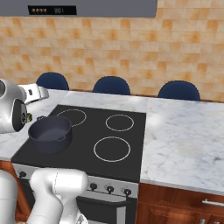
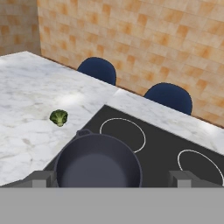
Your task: Turn on the burner for the pot on the stove. Wait thirty seconds for the pot to heat up. Then add the broccoli to the pot.
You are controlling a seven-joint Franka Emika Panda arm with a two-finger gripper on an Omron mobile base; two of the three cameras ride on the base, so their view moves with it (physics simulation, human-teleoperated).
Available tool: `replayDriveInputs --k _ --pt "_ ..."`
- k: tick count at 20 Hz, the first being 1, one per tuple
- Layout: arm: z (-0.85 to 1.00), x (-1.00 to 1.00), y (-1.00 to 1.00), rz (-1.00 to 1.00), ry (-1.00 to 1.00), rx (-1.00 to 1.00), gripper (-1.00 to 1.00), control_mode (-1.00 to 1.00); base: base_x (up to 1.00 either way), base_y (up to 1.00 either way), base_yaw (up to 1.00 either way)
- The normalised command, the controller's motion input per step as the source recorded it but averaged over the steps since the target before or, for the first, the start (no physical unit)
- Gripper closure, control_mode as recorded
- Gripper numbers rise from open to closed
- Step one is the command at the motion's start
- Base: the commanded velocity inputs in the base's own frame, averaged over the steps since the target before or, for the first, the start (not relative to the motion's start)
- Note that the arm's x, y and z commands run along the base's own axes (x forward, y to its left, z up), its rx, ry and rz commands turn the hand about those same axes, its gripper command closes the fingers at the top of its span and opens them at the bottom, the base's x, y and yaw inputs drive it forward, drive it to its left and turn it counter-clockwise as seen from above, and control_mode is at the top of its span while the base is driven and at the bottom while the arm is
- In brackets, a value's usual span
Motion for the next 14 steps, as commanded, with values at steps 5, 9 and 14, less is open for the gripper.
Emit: replayDriveInputs --k 5,9,14 --pt "0.0 0.0 0.0 0.0 0.0 0.0 -1.0 -1.0 0.0 0.0 0.0" --pt "0.0 0.0 0.0 0.0 0.0 0.0 -1.0 -1.0 0.0 0.0 0.0" --pt "0.0 0.0 0.0 0.0 0.0 0.0 -1.0 -1.0 0.0 0.0 0.0"
